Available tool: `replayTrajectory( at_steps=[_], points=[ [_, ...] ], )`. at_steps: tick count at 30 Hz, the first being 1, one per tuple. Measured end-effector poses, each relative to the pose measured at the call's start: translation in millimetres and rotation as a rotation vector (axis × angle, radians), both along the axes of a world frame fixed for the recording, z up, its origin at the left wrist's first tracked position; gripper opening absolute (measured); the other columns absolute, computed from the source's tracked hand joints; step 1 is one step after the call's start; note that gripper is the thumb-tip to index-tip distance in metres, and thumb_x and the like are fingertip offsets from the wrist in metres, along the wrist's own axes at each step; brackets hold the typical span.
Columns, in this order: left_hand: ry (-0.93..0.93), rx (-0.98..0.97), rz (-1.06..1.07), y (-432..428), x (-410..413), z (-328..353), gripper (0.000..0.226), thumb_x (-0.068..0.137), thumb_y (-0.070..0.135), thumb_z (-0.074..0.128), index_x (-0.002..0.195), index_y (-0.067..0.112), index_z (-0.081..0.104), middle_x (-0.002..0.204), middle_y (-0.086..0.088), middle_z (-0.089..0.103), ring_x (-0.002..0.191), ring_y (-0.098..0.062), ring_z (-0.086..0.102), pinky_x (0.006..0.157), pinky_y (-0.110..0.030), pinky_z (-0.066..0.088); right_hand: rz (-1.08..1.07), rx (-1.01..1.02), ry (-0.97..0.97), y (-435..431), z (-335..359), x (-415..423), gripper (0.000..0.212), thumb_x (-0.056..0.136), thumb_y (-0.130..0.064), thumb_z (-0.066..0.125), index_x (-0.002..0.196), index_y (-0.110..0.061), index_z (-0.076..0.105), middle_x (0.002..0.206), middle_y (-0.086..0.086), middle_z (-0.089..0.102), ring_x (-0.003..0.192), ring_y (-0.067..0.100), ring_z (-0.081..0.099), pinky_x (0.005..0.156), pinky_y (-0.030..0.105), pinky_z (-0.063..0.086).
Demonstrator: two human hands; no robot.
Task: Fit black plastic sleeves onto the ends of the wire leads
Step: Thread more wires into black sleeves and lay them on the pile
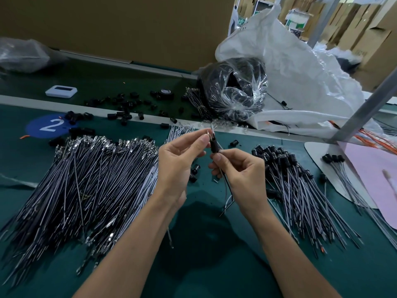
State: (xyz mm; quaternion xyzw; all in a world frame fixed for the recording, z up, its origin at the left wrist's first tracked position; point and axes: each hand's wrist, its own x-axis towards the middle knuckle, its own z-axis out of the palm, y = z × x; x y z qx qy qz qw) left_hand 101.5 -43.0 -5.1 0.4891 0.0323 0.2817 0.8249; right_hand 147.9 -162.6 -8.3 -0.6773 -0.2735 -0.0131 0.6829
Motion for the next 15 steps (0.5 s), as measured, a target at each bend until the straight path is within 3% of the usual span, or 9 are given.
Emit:
replayTrajectory(
  at_steps=[6, 15],
  points=[
    [0.024, -0.016, 0.035, -1.5, 1.4, 0.5, 0.022, 0.058, 0.032, 0.081, 0.077, 0.021, 0.079, 0.088, -0.003, 0.076, 0.084, -0.015, 0.066, 0.074, -0.026, 0.049, -0.041, -0.073, -0.062, -1.4, -2.6, 0.7, 0.017, 0.087, -0.006, 0.070, 0.080, -0.022, 0.073, 0.069, 0.004, 0.073, 0.062, 0.023, 0.069, 0.062, 0.032, 0.057],
    [0.038, -0.020, 0.044, -1.0, 2.8, -1.0, 0.019, 0.069, 0.024, 0.074, 0.086, 0.015, 0.077, 0.092, -0.004, 0.076, 0.089, -0.013, 0.068, 0.075, -0.025, 0.049, -0.099, -0.138, -0.192, -0.8, -3.7, -1.3, 0.020, 0.087, -0.010, 0.071, 0.082, -0.029, 0.073, 0.073, -0.002, 0.074, 0.066, 0.018, 0.071, 0.067, 0.045, 0.059]
  ],
)
